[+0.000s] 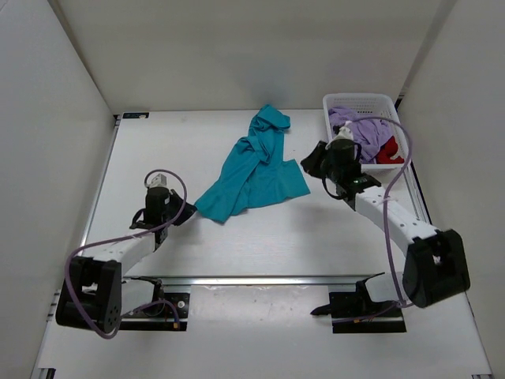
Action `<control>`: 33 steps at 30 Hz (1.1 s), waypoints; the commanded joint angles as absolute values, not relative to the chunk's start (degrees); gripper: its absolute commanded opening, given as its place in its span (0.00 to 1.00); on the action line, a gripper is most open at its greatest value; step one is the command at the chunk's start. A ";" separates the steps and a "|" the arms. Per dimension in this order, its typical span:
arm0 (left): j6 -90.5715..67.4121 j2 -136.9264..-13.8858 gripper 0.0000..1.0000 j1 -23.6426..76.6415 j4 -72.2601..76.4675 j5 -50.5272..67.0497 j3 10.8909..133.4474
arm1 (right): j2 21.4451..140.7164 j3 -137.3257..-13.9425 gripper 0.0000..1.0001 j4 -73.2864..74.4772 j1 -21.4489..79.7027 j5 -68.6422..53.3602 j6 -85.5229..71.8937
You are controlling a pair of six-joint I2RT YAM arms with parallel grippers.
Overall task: Fold and stack the t-shirts
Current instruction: Flatten out the tshirt
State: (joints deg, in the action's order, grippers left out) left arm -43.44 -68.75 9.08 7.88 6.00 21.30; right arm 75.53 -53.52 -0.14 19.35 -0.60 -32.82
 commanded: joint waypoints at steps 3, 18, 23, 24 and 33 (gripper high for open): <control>-43.68 -61.01 0.00 8.70 6.78 8.52 21.01 | 85.14 -48.95 0.34 0.79 16.87 -3.52 -32.79; -38.41 -50.18 0.68 8.09 0.70 0.35 21.53 | 100.37 -51.50 0.46 -1.49 17.40 -0.18 -33.57; -37.09 -59.82 0.66 18.88 3.07 -3.94 28.10 | 103.27 -53.17 0.25 -2.99 16.26 -2.64 -34.81; -36.65 -63.25 0.65 21.77 3.42 -5.61 30.39 | 103.62 -54.48 0.18 -2.64 15.82 -2.64 -35.33; -28.05 -92.24 0.67 32.78 0.01 -11.94 60.15 | 93.89 -48.20 0.00 -3.25 15.82 -2.10 -38.48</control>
State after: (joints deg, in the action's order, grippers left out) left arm -33.32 -86.80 30.52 1.23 -6.48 50.09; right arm 101.34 -53.36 -2.02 16.38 -2.20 -35.31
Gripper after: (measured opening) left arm 0.668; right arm 0.017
